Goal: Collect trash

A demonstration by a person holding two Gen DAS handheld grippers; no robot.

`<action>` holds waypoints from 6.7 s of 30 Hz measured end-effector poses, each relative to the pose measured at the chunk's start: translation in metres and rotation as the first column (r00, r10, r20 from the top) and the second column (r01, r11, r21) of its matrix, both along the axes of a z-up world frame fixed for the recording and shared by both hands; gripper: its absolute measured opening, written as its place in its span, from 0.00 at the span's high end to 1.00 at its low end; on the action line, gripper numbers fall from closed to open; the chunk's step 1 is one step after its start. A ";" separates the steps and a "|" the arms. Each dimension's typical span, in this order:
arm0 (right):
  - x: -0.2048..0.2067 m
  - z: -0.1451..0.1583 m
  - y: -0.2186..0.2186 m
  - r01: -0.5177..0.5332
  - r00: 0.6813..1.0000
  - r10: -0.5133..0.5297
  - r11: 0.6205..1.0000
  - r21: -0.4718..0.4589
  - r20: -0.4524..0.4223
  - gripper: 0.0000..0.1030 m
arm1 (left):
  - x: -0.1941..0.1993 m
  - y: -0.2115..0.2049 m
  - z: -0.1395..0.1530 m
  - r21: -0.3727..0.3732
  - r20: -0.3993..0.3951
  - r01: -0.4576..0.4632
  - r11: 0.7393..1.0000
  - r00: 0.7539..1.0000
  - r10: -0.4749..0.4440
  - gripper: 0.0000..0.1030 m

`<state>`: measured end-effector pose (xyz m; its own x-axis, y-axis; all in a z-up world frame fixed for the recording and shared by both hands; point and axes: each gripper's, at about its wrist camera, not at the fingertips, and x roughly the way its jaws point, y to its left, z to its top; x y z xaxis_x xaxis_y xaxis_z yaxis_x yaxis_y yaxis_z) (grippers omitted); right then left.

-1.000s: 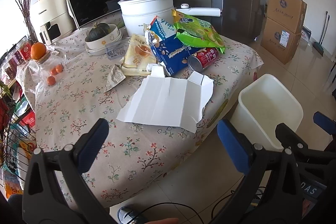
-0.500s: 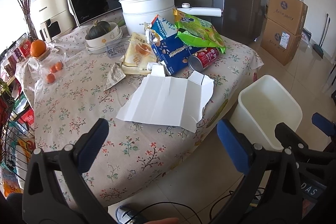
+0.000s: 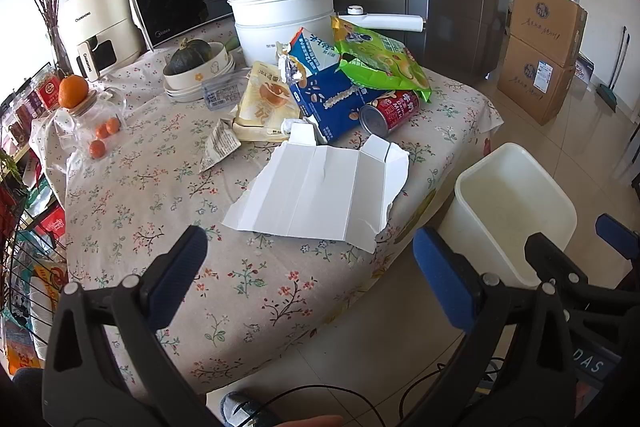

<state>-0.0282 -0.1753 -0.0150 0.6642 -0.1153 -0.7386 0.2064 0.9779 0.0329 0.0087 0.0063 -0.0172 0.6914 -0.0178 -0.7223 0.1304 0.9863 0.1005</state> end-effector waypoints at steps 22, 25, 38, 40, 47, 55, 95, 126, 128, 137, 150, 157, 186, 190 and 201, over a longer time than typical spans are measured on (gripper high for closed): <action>0.007 0.004 0.004 -0.021 1.000 0.021 0.998 -0.058 -0.004 0.00 | 0.023 0.023 0.004 -0.080 -0.078 -0.011 0.997 0.997 0.005 0.00; 0.008 0.029 0.000 -0.031 0.996 0.037 0.996 -0.082 0.078 0.00 | 0.035 0.041 0.015 -0.130 -0.077 -0.040 0.991 0.997 0.030 0.01; 0.145 0.029 -0.025 -0.307 0.944 0.329 0.913 0.271 -0.040 0.01 | 0.102 0.077 -0.069 -0.537 -0.522 -0.233 0.811 0.847 -0.102 0.28; 0.158 0.005 -0.034 -0.243 0.952 0.292 0.902 0.357 -0.092 0.04 | 0.098 0.074 -0.082 -0.581 -0.542 -0.266 0.770 0.831 -0.122 0.29; 0.167 0.003 -0.030 -0.246 0.956 0.288 0.884 0.397 -0.048 0.05 | 0.085 0.078 -0.106 -0.705 -0.555 -0.428 0.565 0.829 -0.064 0.29; 0.187 -0.033 -0.009 -0.252 0.931 0.335 0.877 0.409 -0.143 0.05 | 0.089 0.087 -0.115 -0.755 -0.499 -0.491 0.435 0.860 0.106 0.31; 0.278 -0.004 0.030 -0.509 0.845 0.532 0.767 -0.390 -0.057 0.97 | 0.095 0.113 -0.021 -0.659 -0.039 -0.168 0.733 0.981 0.189 0.99; 0.144 0.078 -0.114 -0.321 0.947 0.318 0.941 -0.112 -0.038 0.96 | 0.058 -0.070 -0.023 -0.755 0.017 0.191 0.628 0.962 -0.272 0.99; 0.142 0.065 -0.119 -0.327 0.943 0.319 0.940 -0.095 -0.095 0.96 | 0.058 -0.089 -0.033 -0.760 0.011 0.187 0.623 0.961 -0.276 0.99; 0.146 -0.005 -0.147 -0.326 0.890 0.284 0.943 -0.064 -0.358 0.95 | 0.061 -0.146 -0.087 -0.701 -0.093 0.138 0.700 0.955 -0.281 0.99; 0.134 -0.014 -0.136 -0.368 0.863 0.297 0.924 -0.105 -0.408 0.35 | 0.072 -0.126 -0.087 -0.675 -0.170 0.099 0.732 0.944 -0.284 0.51; 0.150 0.006 -0.134 -0.326 0.905 0.285 0.941 -0.085 -0.317 0.31 | 0.095 -0.066 -0.052 -0.528 -0.125 0.074 0.846 0.979 -0.163 0.41; 0.260 -0.073 -0.079 0.032 0.948 0.221 0.649 0.760 -0.229 0.21 | 0.265 0.014 -0.049 -0.342 -0.255 0.094 0.935 0.948 -0.189 0.27; 0.272 -0.081 -0.071 0.073 0.949 0.192 0.641 0.764 -0.251 0.21 | 0.267 0.008 -0.057 -0.343 -0.272 0.117 0.932 0.937 -0.218 0.36; 0.294 -0.096 -0.057 0.115 0.947 0.153 0.659 0.744 -0.282 0.25 | 0.249 -0.024 -0.056 -0.245 -0.261 0.208 0.947 0.926 -0.271 0.58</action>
